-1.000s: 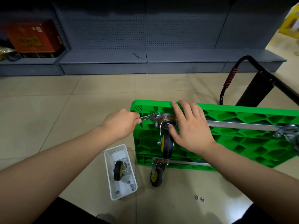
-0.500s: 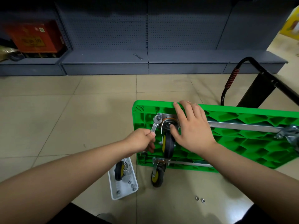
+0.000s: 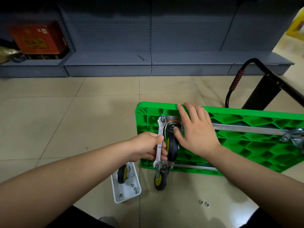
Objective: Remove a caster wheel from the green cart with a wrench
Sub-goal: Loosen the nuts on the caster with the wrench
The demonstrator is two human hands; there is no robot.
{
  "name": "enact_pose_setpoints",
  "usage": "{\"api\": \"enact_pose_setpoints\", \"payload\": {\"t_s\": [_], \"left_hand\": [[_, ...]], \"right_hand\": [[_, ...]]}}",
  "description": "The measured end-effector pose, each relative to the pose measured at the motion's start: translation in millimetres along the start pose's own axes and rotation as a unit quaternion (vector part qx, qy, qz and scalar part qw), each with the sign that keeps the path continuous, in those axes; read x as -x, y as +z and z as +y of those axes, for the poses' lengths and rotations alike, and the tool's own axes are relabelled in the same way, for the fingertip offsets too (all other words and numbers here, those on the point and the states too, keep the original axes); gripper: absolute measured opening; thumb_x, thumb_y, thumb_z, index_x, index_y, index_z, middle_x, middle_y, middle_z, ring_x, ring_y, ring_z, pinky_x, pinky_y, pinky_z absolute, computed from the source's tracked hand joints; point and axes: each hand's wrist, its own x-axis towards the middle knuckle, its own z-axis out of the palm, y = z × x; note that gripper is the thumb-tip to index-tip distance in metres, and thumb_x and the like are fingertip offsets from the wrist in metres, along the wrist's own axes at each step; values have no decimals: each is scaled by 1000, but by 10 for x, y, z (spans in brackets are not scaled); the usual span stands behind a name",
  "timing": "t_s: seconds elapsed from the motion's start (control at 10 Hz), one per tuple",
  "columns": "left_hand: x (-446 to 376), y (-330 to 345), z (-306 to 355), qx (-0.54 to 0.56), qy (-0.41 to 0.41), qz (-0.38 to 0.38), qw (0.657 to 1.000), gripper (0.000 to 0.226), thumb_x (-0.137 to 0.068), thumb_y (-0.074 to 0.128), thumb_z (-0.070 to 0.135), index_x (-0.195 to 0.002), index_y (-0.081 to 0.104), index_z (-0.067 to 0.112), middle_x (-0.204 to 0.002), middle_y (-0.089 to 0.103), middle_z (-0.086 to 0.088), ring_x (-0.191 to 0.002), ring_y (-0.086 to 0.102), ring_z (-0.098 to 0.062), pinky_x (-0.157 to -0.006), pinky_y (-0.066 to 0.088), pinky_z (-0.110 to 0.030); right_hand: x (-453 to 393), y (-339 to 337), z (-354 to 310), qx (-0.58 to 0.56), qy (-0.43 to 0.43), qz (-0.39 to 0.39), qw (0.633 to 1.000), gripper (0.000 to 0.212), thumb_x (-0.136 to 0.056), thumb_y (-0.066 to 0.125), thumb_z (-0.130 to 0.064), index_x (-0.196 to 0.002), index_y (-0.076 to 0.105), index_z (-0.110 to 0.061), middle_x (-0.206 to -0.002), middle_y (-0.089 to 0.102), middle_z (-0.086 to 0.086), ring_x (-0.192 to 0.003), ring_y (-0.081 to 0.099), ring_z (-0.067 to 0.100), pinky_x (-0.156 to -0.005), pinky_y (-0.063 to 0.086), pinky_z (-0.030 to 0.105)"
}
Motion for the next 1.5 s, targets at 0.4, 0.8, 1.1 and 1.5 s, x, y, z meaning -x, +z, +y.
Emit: {"api": "enact_pose_setpoints", "payload": {"t_s": [0.4,0.8,1.1,1.5], "left_hand": [[152,57,175,212,-44,-33,976,27,-108,45,28,-91,58,12,-70,69,-7,-57,67,-18,-57,58,-31],[180,-3,416,326,-141,-38,934,39,-108,39,30,-71,42,17,-50,26,7,-35,25,-8,-38,32,-16],[28,-9,423,141,-139,-8,980,49,-107,43,37,-61,37,21,-42,26,7,-29,24,-5,-30,23,-12],[22,-162,342,115,-89,-14,989,29,-110,37,38,-91,36,16,-55,38,1,-31,25,-5,-27,16,-12]], "right_hand": [[1,8,12,2,0,-6,1000,69,-89,55,-42,-145,47,-4,-140,50,19,-127,45,40,-113,33,49],[1,2,4,3,0,-10,1000,69,-88,55,-43,-145,47,-4,-141,50,18,-127,44,39,-112,33,49],[1,-15,11,-1,1,-16,1000,70,-88,56,-43,-145,47,-4,-141,50,18,-128,45,39,-113,34,50],[-2,-22,8,0,-1,-10,1000,68,-89,54,-42,-144,48,-3,-139,51,19,-124,46,40,-111,34,49]]}}
